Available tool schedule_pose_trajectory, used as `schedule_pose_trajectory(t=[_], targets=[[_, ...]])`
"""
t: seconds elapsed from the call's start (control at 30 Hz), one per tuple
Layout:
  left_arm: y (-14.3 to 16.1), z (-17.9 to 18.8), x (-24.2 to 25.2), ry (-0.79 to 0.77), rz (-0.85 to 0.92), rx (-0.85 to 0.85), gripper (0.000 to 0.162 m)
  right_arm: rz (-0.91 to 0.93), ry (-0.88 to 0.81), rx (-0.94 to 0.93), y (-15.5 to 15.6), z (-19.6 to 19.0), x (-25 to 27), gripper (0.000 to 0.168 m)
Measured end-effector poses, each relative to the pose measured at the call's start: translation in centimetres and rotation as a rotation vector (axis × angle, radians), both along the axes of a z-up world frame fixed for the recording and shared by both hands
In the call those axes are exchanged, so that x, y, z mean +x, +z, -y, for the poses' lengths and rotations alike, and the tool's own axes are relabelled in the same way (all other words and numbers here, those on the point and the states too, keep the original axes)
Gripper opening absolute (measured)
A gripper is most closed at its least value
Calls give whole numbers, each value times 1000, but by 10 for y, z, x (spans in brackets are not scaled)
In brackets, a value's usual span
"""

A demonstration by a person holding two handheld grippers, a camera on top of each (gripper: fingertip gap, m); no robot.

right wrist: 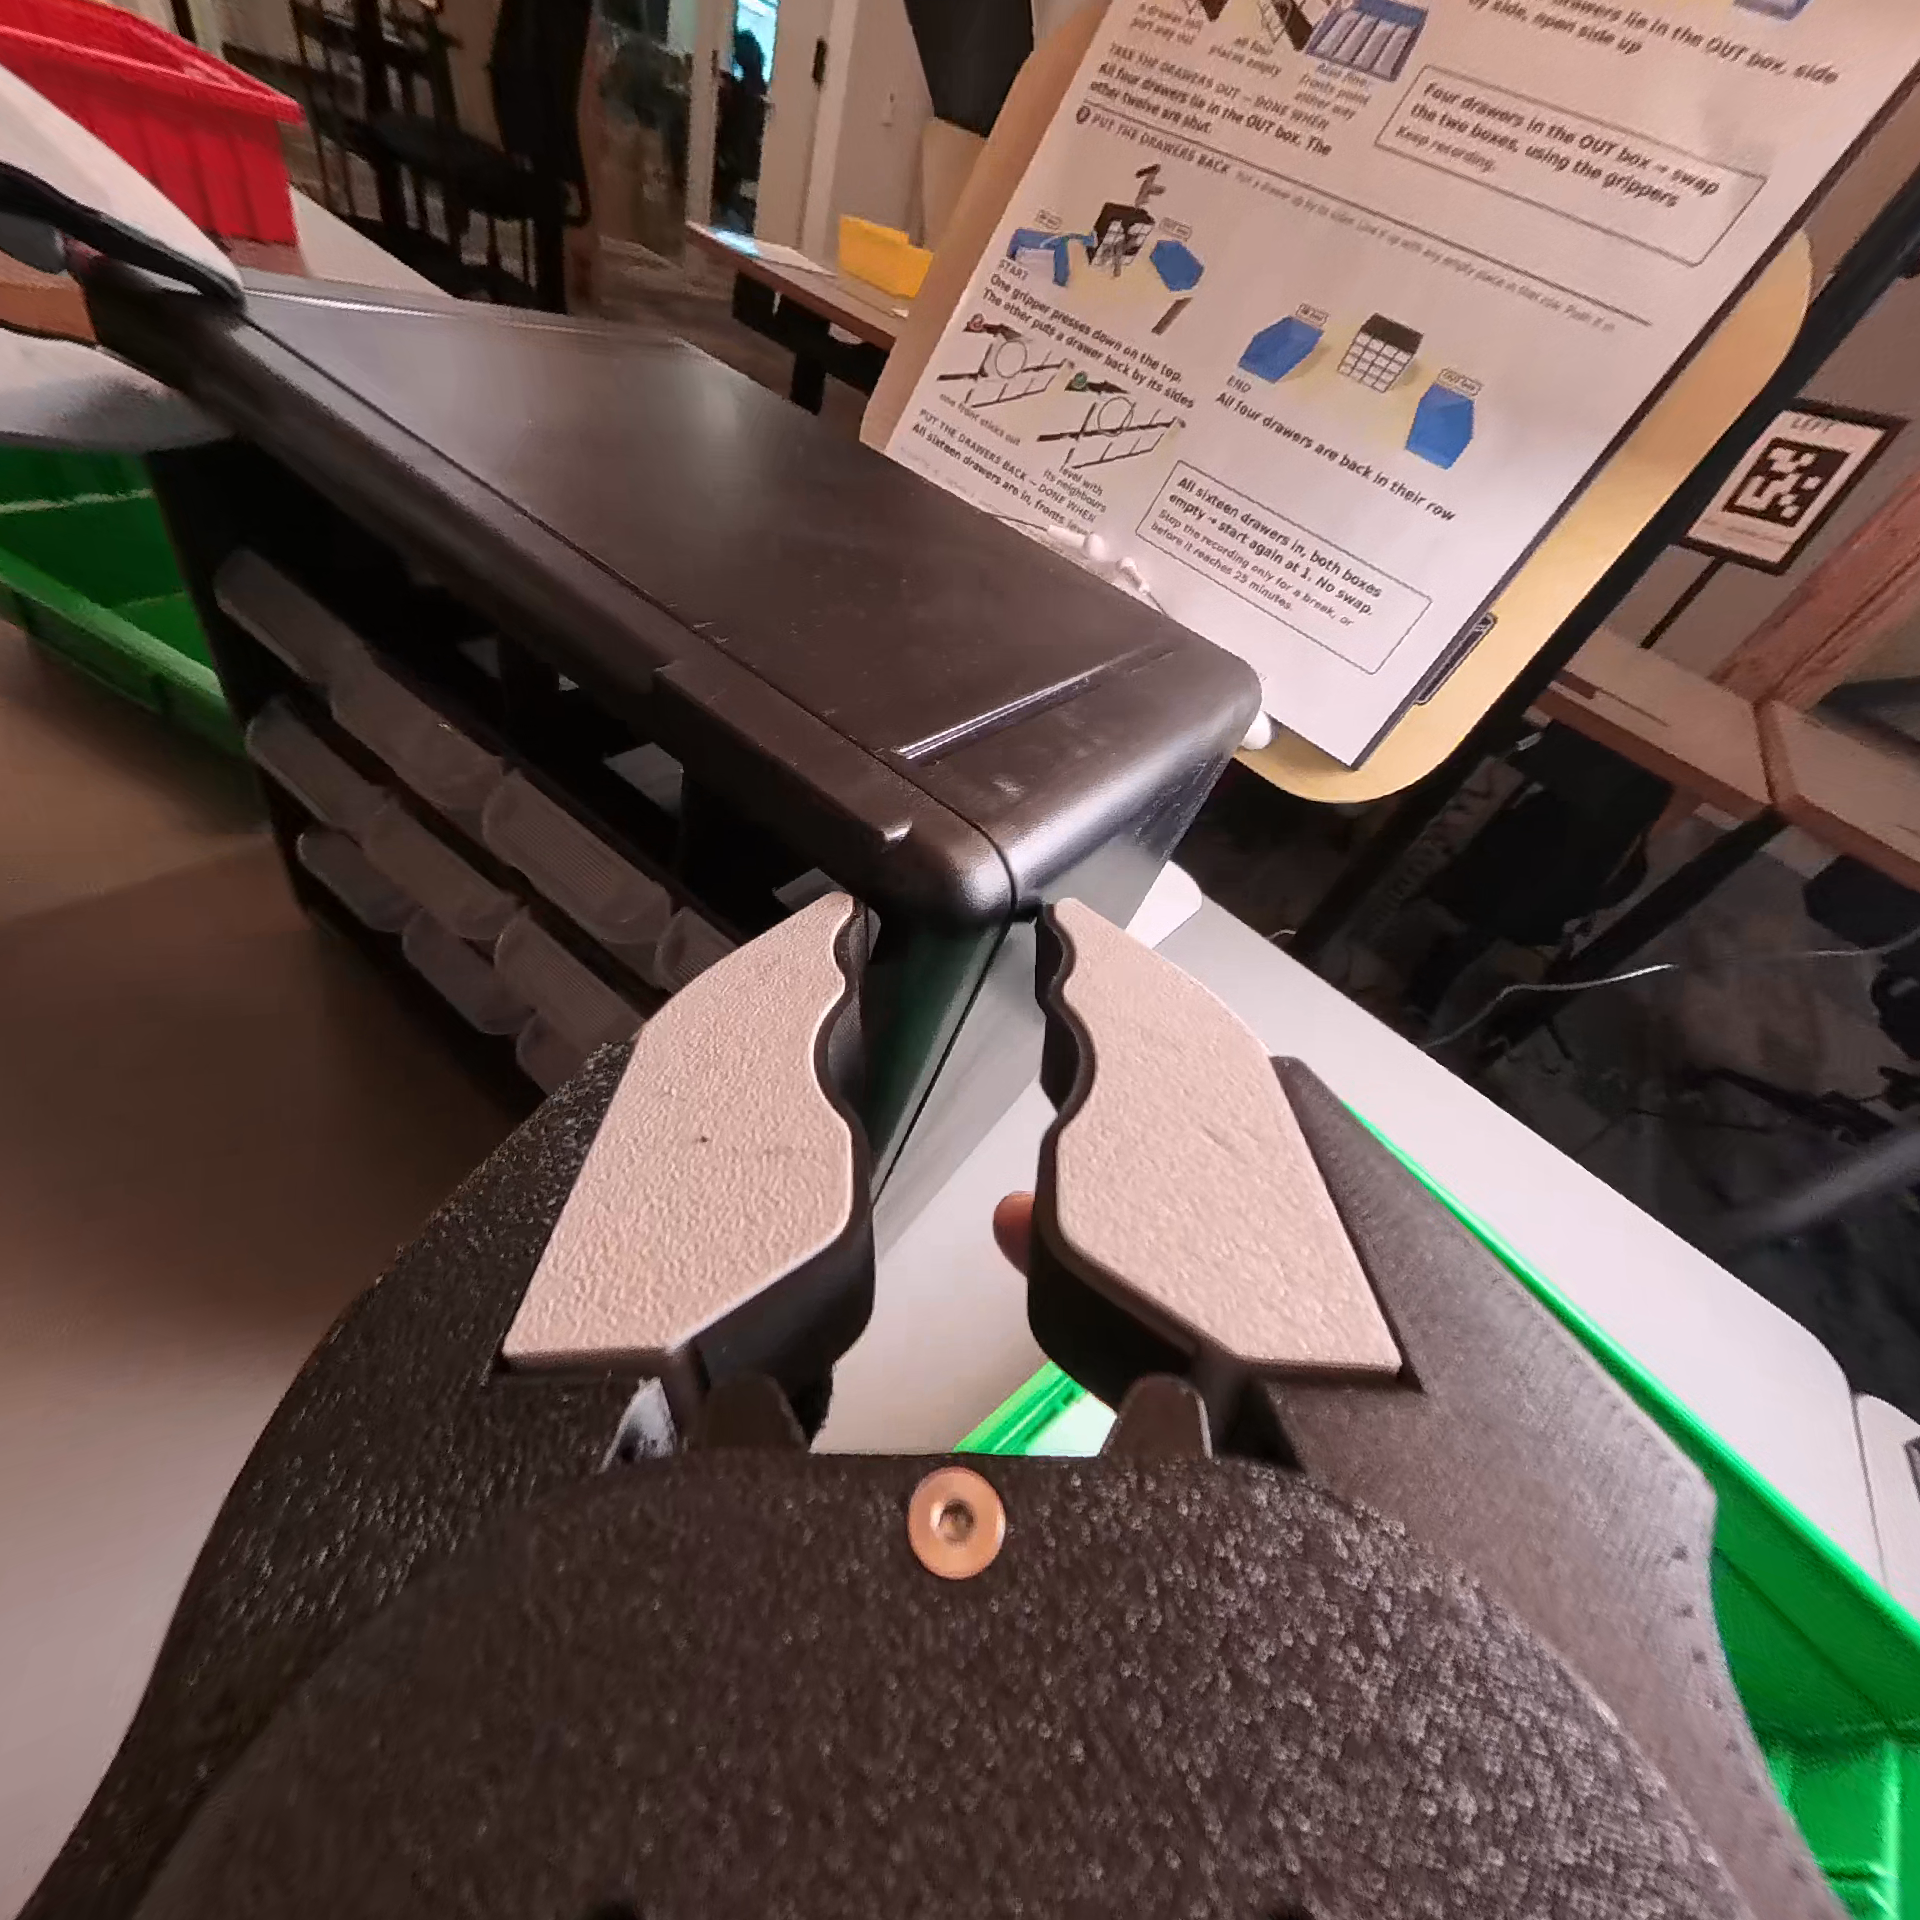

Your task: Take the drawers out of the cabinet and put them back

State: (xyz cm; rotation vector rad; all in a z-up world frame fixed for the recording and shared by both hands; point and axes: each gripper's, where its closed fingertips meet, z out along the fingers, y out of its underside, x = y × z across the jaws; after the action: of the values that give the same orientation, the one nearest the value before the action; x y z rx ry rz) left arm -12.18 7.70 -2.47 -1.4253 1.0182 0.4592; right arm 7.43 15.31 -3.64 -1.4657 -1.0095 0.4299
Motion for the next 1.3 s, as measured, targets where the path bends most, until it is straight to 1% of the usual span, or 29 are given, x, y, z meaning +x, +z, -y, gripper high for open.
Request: schedule_pose_trajectory(t=[0.07, 0.1, 0.17, 0.23, 0.27, 0.3, 0.33, 0.37, 0.43, 0.5, 0.6, 0.67, 0.73, 0.8, 0.9, 1.0, 1.07, 1.1, 1.13, 1.2, 1.3], targets=[[0, 1, -1, -22, 24, -14, 26, 23, -2, -9, 1, 4, 0, 34], [0, 2, -1, -29, 38, -21, 26, 24, 8, -14, 7, 10, 2, 36], [2, 9, 3, -67, 110, -74, 40, -48, 15, 23, 44, 28, 17, 40], [17, 18, 6, -125, 221, -96, 42, -128, -5, 68, 84, 47, 45, 36], [27, 24, 7, -159, 279, -95, 42, -128, -33, 76, 93, 53, 61, 34], [38, 30, 8, -189, 329, -91, 42, -93, -72, 78, 94, 57, 78, 33], [48, 36, 10, -212, 363, -83, 41, -29, -115, 71, 86, 60, 95, 35], [57, 43, 11, -225, 381, -69, 40, 47, -160, 52, 73, 64, 112, 38], [72, 55, 17, -228, 376, -35, 38, 200, -226, -14, 33, 81, 147, 44], [84, 68, 25, -224, 355, -12, 37, 329, -283, -65, -11, 108, 179, 43], [93, 83, 36, -224, 362, -35, 33, 380, -297, -174, -77, 148, 203, 40], [84, 90, 42, -231, 351, -105, 34, 469, -292, -213, -116, 155, 206, 47], [67, 95, 42, -219, 342, -183, 35, 573, -293, -195, -135, 147, 202, 51], [44, 104, 38, -209, 364, -272, 37, 665, -316, -126, -135, 129, 197, 51], [3, 126, 26, -176, 414, -372, 37, 805, -307, -78, -136, 107, 188, 55], [-38, 150, 9, -115, 465, -432, 39, 988, -271, -101, -155, 94, 186, 55], [-63, 161, -7, -43, 467, -436, 40, 1069, -242, -86, -165, 89, 181, 43], [-74, 164, -18, -1, 462, -433, 40, 1115, -240, -71, -169, 88, 180, 41], [-83, 166, -30, 41, 464, -433, 40, 1153, -244, -42, -170, 87, 179, 35], [-96, 169, -54, 111, 498, -436, 40, 1172, -273, -4, -169, 87, 178, 35], [-109, 171, -79, 166, 533, -458, 40, 1161, -261, 30, -168, 98, 172, 34]])
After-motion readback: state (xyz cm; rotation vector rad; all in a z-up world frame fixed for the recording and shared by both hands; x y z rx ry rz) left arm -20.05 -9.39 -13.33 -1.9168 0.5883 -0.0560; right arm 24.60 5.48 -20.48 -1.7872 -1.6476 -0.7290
